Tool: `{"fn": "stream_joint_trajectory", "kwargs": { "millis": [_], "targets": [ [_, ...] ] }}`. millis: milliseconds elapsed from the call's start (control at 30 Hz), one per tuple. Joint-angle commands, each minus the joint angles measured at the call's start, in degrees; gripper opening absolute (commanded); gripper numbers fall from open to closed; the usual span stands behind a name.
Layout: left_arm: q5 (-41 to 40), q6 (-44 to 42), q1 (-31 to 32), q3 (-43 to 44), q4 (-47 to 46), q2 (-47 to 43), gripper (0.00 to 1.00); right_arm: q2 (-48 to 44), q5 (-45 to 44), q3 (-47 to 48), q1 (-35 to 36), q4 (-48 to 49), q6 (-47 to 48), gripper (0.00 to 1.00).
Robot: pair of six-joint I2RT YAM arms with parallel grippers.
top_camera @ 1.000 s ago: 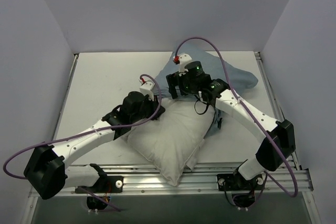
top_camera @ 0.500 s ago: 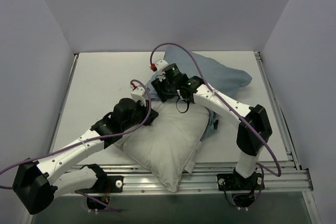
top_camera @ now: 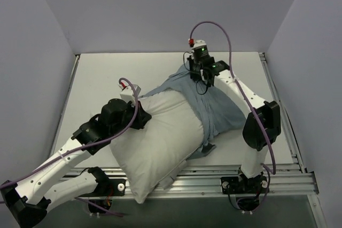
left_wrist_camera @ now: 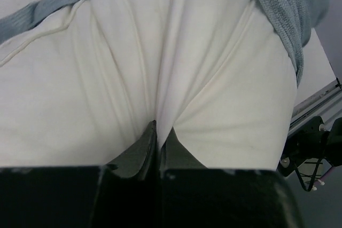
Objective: Remove the pillowcase from the pillow
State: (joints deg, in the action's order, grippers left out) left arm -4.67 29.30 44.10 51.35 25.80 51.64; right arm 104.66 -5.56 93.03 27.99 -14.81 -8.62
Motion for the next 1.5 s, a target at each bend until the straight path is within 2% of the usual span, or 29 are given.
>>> {"fn": "stream_joint_trajectory", "kwargs": {
  "millis": [0,167,233,333,400,500,533,633,700,767,800,867,900,1000,1167,1200,1233,1333,1467],
  "targets": [
    [-6.84,0.06,-0.15,6.47,17.07,-4.70,0.02,0.45,-18.26,3.73,-11.54,-3.47,-2.27,0.00],
    [-9.83,1.55,-0.24,8.50,20.60,-7.95,0.02,0.19,-17.30,6.28,-17.96,-3.83,-6.58,0.00],
    [-10.97,1.20,-0.15,8.50,21.22,-8.57,0.02,-0.25,-14.49,6.72,-17.97,-3.39,-5.97,0.00],
    [-14.14,1.02,-0.24,9.90,23.50,-8.31,0.02,-0.78,-16.48,6.46,-17.88,-3.21,-6.66,0.00],
    [-15.98,0.76,-0.33,10.87,25.08,-8.31,0.02,-0.51,-18.16,6.98,-20.41,-4.17,-8.51,0.00],
    [-20.36,0.58,-0.41,12.72,27.45,-9.10,0.02,-1.04,-16.24,7.43,-23.32,-3.83,-10.71,0.00],
    [-21.17,0.41,-0.41,12.98,27.72,-9.36,0.02,-1.30,-15.10,7.51,-23.42,-3.22,-10.54,0.00],
    [-21.79,-1.43,-0.41,12.20,26.59,-8.58,0.02,-2.79,-3.26,6.37,-21.15,2.12,-6.42,0.00],
    [-21.44,-2.14,-0.41,10.18,22.22,-7.35,0.02,-4.37,3.85,5.24,-18.77,4.08,-4.13,0.00],
    [-20.30,-2.67,-0.50,9.38,18.51,-3.58,0.02,-6.30,7.65,4.35,-15.09,5.49,-3.42,0.09],
    [-20.38,-2.76,-0.50,9.38,14.93,-2.08,0.02,-7.27,10.20,3.13,-14.02,5.84,-3.42,0.19],
    [-22.31,-2.41,-1.03,9.99,11.83,3.10,0.02,-11.03,12.23,0.67,-12.00,7.68,-4.90,0.32],
    [-23.36,-1.45,-1.46,11.47,9.81,4.86,0.02,-12.80,14.07,-3.08,-11.47,9.69,-6.83,0.45],
    [-25.13,-0.12,-4.71,13.59,5.08,11.72,0.02,-20.09,15.23,-10.04,-9.10,13.30,-9.13,0.59],
    [-19.95,0.15,-10.43,15.97,-3.99,19.90,0.04,-30.37,11.12,-23.84,-3.22,14.10,-11.50,0.64],
    [-19.59,-0.90,-10.87,16.49,-6.01,20.60,0.12,-31.79,10.14,-25.95,-0.42,14.28,-11.85,0.64],
    [-19.16,-1.78,-10.96,16.85,-7.07,21.31,0.40,-33.02,9.44,-28.15,1.00,14.28,-12.12,0.64],
    [-16.70,-5.21,-10.44,16.33,-10.85,19.39,0.75,-36.54,7.76,-36.24,5.04,18.57,-14.40,0.64],
    [-14.93,-10.65,-6.58,12.47,-12.53,12.98,0.89,-36.73,8.72,-43.45,5.94,24.29,-17.21,0.64]
  ]
}}
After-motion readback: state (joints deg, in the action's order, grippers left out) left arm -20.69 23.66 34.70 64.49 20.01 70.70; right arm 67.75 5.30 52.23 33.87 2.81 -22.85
